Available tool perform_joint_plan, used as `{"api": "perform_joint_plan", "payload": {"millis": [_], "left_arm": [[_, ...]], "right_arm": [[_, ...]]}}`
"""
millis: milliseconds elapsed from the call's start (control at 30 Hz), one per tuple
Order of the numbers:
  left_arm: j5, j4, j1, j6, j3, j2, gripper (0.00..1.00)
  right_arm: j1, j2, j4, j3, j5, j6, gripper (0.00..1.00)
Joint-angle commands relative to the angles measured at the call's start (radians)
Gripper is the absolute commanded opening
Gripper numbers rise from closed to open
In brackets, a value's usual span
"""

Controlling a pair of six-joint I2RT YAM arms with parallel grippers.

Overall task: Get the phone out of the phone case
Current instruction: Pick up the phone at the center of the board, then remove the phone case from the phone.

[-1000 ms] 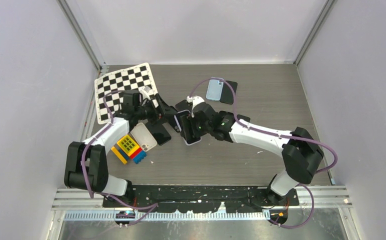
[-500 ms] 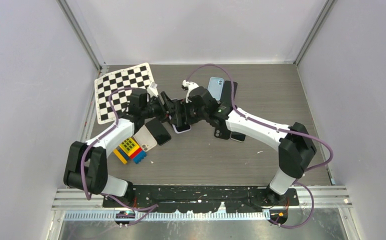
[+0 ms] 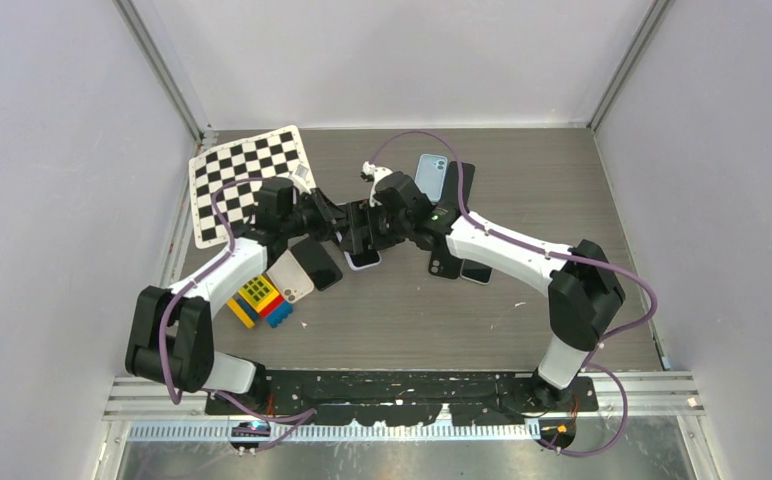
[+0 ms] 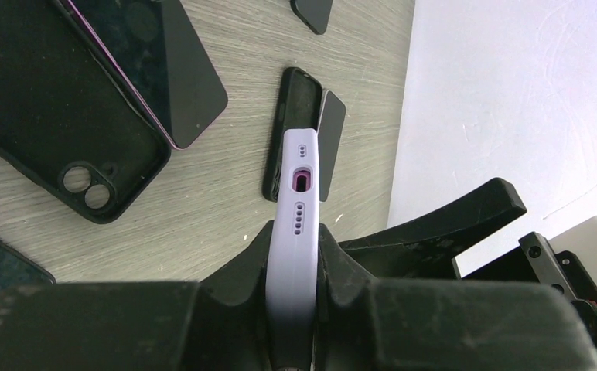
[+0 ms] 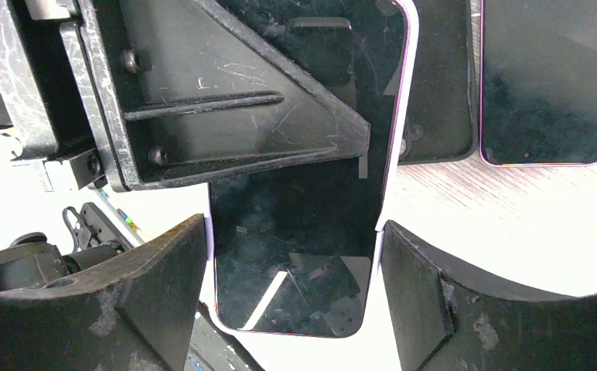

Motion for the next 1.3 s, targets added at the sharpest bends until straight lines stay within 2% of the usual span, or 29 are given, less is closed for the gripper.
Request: {"api": "perform_joint_plan", "payload": {"millis": [0,67,133,167,233,300,433,567,700,767,867,1033,1133,1267], "left_arm": [[0.01,0.006,-0.006,-0.014,0.034,-0.018,0.01],[0.016,0.002,-0.006,-0.006,0.04,-0.017,0.0],[0.025,-0.009,-0.006,0.014,0.053,-0.018,0.0],[0.026,-0.01,-0.004,0.023,0.063,-0.017,0.0],[0.037,-0.019,0.001,0.049,0.088,-0.014,0.0],[0.061,-0.02,0.013,0.075,0.12,-0.01,0.0],[0.108,0.035,0.066,0.087,0.179,-0.008,0.0],[0.138,0.065,0.131,0.047,0.264,0.0,0.0],[0.181,0.151,0.163,-0.052,0.346,0.022,0.0],[0.202,0.199,0.17,-0.155,0.386,0.034,0.0],[0.228,0.379,0.169,-0.38,0.407,0.038,0.0],[0.199,0.603,0.17,-0.625,0.389,0.032,0.0],[0.167,0.683,0.17,-0.729,0.362,0.022,0.0],[0.136,0.702,0.16,-0.791,0.333,-0.007,0.0]], "right_arm": [[0.009,-0.023,0.051,0.046,0.015,-0.023,0.46],[0.009,-0.024,0.051,0.046,0.015,-0.023,0.48],[0.006,-0.03,0.052,0.04,0.009,-0.019,0.61],[0.005,-0.036,0.064,0.027,0.003,-0.019,0.77],[-0.001,-0.064,0.1,-0.009,-0.027,-0.028,0.92],[-0.014,-0.098,0.121,-0.037,-0.042,-0.025,0.98],[-0.066,-0.212,0.185,-0.105,-0.082,0.033,1.0],[-0.135,-0.352,0.344,-0.226,-0.075,0.115,1.0],[-0.156,-0.46,0.461,-0.311,-0.02,0.15,1.0],[-0.16,-0.485,0.49,-0.323,-0.024,0.154,1.0],[-0.164,-0.496,0.533,-0.3,-0.082,0.188,0.96],[-0.164,-0.445,0.662,-0.234,-0.201,0.288,0.86],[-0.164,-0.396,0.727,-0.208,-0.242,0.342,0.89],[-0.163,-0.35,0.781,-0.146,-0.267,0.37,0.93]]}}
